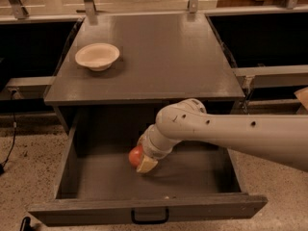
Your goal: Place apple into top drawer
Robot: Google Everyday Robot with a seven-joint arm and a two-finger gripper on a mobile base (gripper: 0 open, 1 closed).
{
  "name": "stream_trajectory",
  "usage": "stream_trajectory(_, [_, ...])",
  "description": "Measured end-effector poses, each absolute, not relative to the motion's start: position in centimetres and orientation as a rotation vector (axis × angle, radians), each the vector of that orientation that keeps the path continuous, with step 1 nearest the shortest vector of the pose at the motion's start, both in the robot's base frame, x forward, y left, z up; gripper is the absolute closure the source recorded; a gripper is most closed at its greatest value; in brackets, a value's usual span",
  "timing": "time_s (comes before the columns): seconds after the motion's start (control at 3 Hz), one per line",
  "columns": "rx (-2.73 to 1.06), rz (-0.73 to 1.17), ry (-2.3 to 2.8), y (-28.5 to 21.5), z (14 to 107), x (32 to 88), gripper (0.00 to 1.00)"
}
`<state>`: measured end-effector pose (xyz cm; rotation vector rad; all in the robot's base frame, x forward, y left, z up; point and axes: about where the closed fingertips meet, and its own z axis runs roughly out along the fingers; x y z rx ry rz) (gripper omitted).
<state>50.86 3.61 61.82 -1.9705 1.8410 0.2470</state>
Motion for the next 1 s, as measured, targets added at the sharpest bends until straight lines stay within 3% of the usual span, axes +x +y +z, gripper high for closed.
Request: stream_trajectory(1.0, [-1.971,0.247,1.841,3.62,62.02,50.86,0.11])
